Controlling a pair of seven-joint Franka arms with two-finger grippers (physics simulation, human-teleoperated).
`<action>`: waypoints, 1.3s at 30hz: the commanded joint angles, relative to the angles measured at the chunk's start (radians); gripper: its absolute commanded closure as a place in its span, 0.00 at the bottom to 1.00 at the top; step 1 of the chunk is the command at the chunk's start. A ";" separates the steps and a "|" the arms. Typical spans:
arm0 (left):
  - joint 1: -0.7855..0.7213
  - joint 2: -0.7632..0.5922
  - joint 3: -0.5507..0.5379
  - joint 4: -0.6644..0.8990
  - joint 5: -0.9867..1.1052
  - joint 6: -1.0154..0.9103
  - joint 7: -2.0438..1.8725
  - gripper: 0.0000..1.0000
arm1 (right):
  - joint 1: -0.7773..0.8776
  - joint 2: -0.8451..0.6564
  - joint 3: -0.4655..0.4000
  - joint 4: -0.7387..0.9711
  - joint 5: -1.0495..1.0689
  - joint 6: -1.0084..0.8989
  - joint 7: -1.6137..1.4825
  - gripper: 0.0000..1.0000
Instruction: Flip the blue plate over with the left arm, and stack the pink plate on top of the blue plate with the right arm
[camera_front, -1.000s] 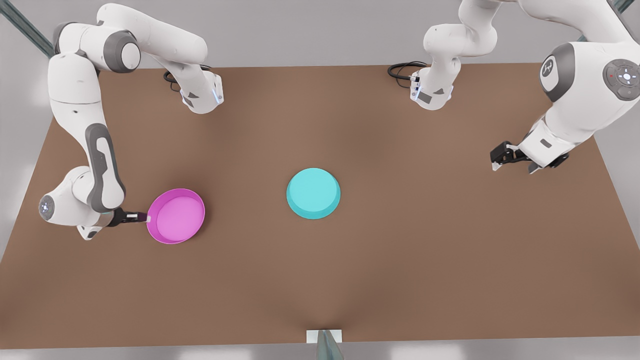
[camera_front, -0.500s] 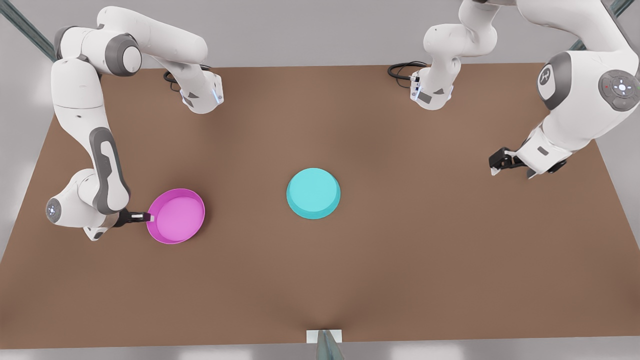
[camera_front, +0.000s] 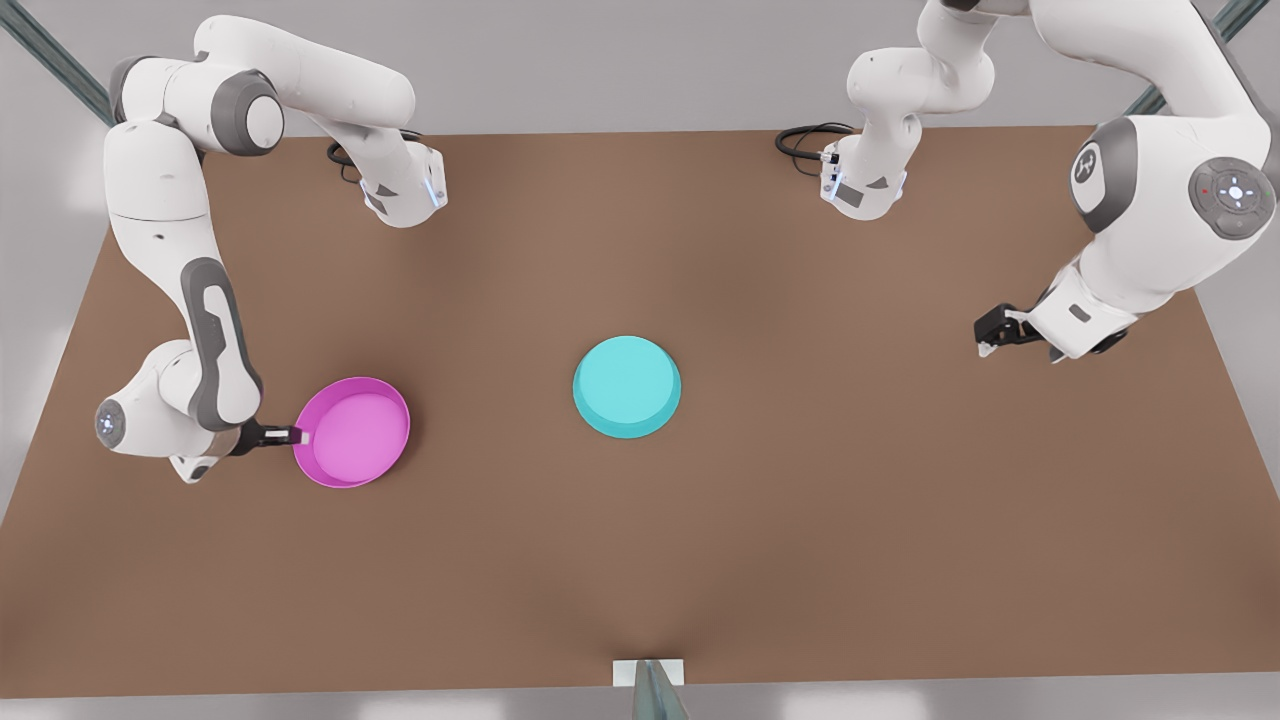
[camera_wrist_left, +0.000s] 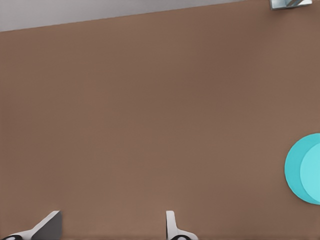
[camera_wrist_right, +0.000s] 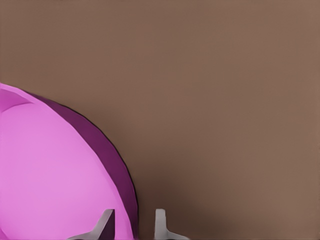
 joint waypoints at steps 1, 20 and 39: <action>0.000 -0.002 0.000 0.000 0.001 0.000 0.000 0.00 | 0.000 0.002 0.000 0.000 0.000 0.000 0.000 0.55; 0.000 0.006 0.005 0.000 -0.008 -0.002 -0.005 0.00 | 0.002 0.023 -0.001 0.006 0.002 0.002 -0.005 0.65; 0.000 0.028 0.012 0.000 0.004 0.000 0.008 0.00 | 0.020 -0.052 0.025 0.057 0.003 -0.141 -0.035 0.79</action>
